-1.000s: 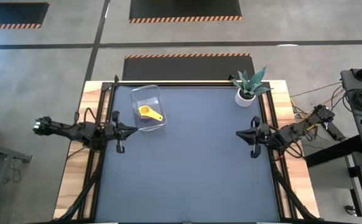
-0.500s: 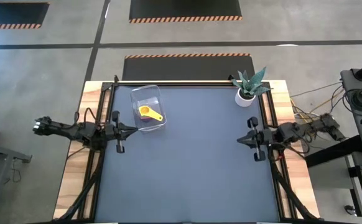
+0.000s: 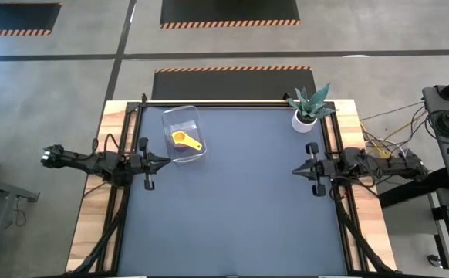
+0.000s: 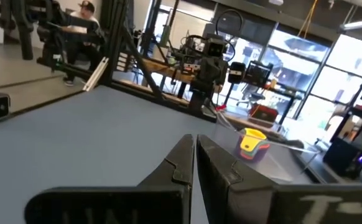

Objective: Nest measuring cups in basket
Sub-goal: Return to Home Position

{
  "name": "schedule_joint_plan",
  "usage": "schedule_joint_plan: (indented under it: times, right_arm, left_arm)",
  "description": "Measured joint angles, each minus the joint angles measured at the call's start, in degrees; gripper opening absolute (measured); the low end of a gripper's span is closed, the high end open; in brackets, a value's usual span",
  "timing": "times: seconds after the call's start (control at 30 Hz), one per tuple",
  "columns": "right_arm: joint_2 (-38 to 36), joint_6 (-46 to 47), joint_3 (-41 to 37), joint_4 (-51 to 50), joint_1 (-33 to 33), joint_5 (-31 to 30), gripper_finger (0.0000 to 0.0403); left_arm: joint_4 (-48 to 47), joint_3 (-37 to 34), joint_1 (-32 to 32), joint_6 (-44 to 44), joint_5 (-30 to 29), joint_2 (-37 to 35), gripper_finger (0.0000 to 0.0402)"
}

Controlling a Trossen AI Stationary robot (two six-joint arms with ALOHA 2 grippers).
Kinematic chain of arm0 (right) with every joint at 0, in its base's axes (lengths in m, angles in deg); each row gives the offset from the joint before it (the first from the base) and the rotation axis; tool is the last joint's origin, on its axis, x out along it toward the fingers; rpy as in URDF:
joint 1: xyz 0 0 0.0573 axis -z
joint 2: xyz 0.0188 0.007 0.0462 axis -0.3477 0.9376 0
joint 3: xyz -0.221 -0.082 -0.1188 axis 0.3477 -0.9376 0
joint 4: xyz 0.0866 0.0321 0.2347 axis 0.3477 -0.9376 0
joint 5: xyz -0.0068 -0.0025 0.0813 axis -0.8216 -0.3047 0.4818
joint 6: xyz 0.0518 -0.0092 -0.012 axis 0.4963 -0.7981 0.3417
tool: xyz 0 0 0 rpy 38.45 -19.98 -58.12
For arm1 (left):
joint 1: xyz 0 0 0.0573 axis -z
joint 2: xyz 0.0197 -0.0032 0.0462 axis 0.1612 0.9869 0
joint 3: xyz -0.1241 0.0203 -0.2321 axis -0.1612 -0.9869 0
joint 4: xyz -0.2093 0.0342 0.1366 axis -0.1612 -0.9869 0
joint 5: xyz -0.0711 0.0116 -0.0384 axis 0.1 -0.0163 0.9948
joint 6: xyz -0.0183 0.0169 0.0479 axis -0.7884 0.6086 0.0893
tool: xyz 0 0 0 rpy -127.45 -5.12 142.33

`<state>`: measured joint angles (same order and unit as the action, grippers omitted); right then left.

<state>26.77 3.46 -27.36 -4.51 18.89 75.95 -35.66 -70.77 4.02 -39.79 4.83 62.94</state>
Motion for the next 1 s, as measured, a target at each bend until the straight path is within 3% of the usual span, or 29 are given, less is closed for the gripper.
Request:
schedule_joint_plan:
  times: [1.0]
  right_arm:
    - [1.3,3.8,0.0,0.1,0.0,0.1,0.0009]
  left_arm:
    - [0.0,0.0,0.0,0.0,0.0,0.1,0.0000]
